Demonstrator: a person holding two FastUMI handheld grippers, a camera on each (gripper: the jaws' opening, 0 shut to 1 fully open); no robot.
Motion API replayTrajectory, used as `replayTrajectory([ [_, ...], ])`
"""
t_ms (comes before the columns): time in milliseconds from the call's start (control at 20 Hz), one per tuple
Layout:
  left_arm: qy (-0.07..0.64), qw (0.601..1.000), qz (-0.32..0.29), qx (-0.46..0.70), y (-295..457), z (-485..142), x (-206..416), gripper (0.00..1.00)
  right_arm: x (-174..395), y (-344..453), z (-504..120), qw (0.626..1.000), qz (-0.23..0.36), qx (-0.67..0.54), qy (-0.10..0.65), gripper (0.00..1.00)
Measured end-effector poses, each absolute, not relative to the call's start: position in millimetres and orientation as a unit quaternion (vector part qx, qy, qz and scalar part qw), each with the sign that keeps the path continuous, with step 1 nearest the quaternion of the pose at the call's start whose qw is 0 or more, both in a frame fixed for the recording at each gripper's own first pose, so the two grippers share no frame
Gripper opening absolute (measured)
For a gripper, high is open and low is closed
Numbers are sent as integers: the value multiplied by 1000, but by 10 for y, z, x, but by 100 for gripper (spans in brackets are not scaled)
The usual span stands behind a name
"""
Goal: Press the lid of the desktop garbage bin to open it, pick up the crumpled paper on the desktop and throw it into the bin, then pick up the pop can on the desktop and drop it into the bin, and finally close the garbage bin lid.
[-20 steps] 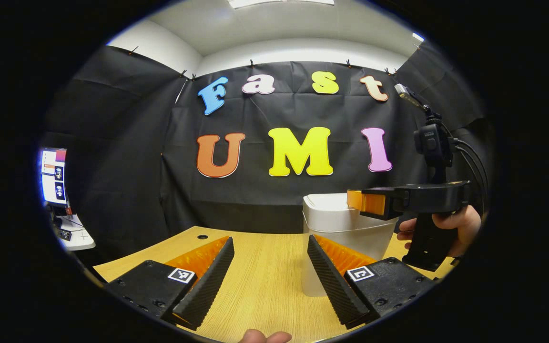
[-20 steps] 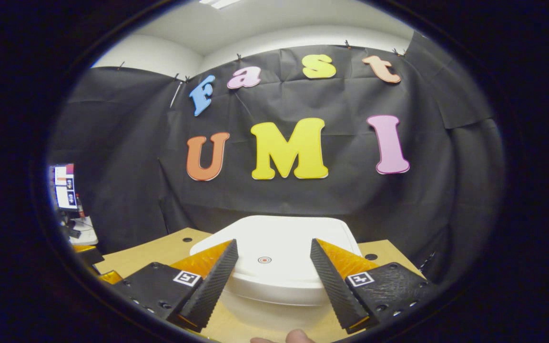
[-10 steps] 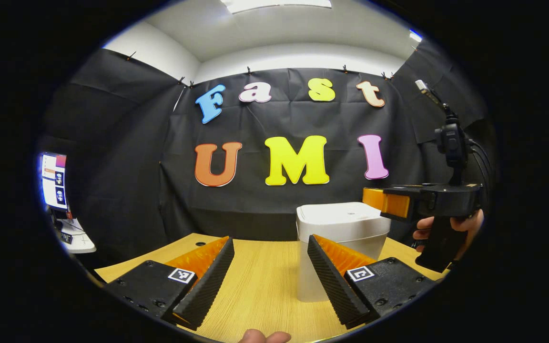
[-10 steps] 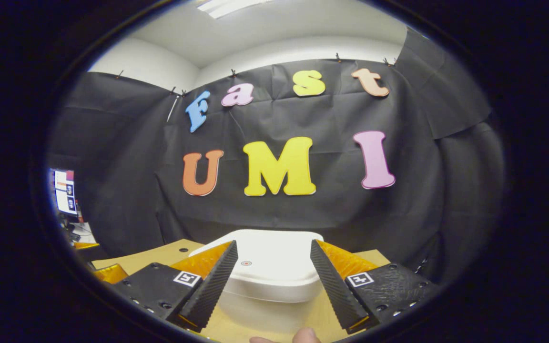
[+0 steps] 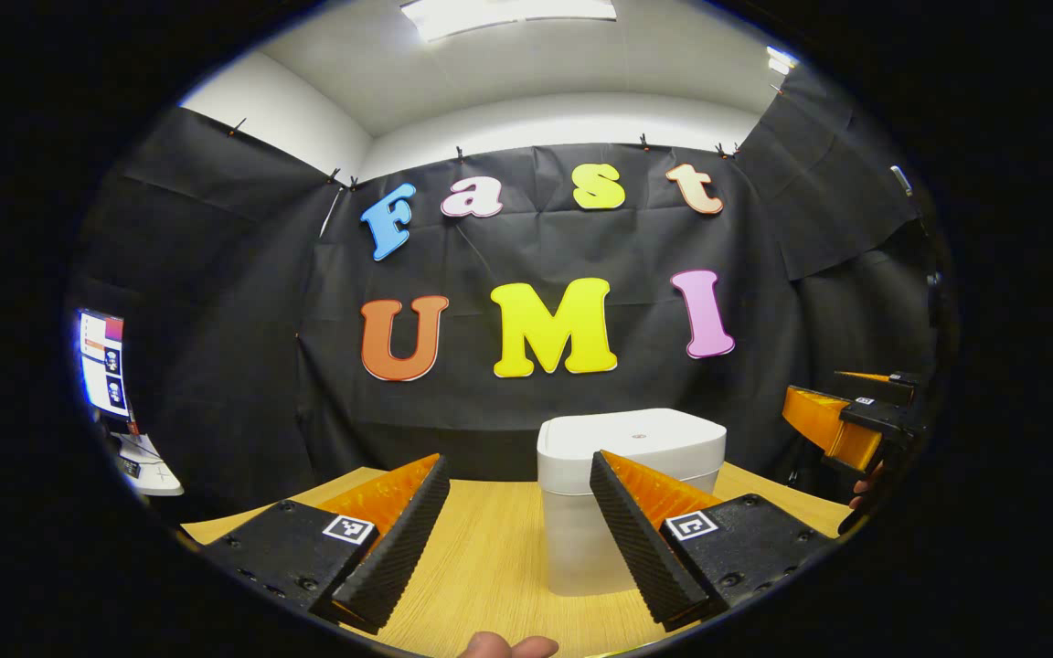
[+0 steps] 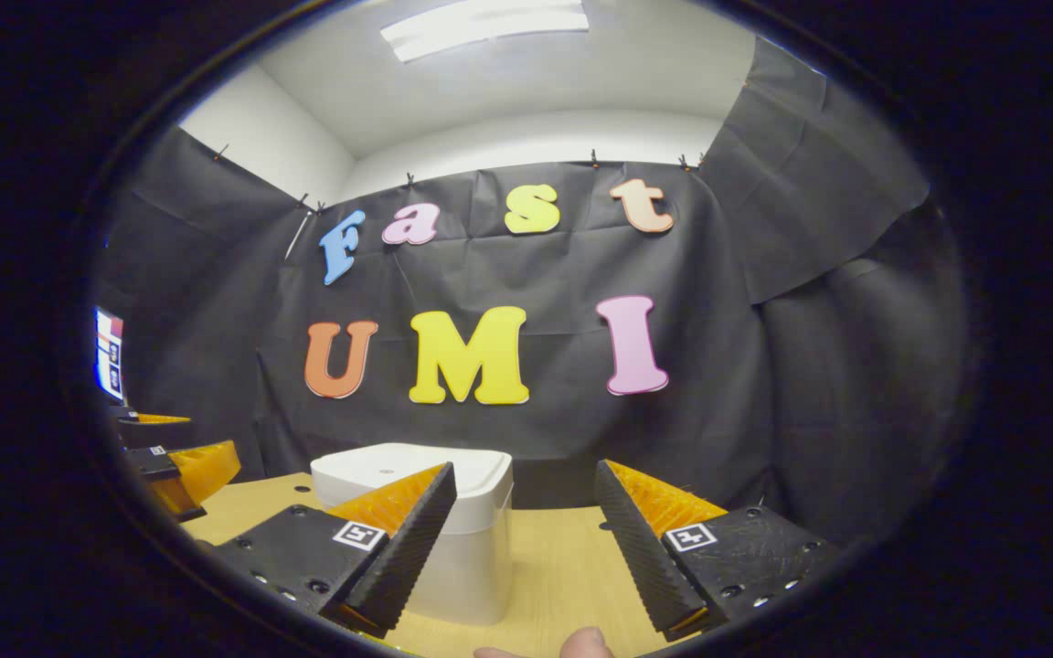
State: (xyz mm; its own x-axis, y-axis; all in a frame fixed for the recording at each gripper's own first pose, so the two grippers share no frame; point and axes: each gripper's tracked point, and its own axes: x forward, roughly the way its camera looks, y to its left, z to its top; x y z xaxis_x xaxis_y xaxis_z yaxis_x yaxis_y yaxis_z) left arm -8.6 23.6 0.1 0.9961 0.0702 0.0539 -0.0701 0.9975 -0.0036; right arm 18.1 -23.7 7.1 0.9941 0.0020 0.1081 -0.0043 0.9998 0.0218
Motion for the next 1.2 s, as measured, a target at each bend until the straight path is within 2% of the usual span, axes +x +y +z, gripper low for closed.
replayTrajectory([
  [150,-19,999,28,-10,134,-104,-62,99,78,-426,33,998,-23,13,-62,96],
  [250,-13,999,29,-8,96,-138,-7,99,53,-439,-34,997,-30,-1,-65,92],
  [300,-11,1000,28,-9,78,-157,12,99,42,-399,-78,998,-26,-8,-64,95],
  [500,-12,1000,27,-4,32,-138,47,100,67,-336,-100,998,-15,-21,-62,92],
  [550,-11,1000,29,-2,32,-143,57,99,68,-330,-91,998,-14,-23,-65,96],
  [750,-12,1000,28,-2,5,-131,76,99,83,-325,-91,997,-12,-16,-68,99],
  [950,-12,1000,27,-3,28,-148,83,99,69,-292,-101,997,-11,-19,-67,94],
  [1000,-11,1000,28,-4,45,-154,80,99,71,-272,-90,997,-11,-19,-68,96],
  [1200,-14,999,33,-1,89,-137,52,99,61,-231,-82,997,-13,-24,-73,94],
])
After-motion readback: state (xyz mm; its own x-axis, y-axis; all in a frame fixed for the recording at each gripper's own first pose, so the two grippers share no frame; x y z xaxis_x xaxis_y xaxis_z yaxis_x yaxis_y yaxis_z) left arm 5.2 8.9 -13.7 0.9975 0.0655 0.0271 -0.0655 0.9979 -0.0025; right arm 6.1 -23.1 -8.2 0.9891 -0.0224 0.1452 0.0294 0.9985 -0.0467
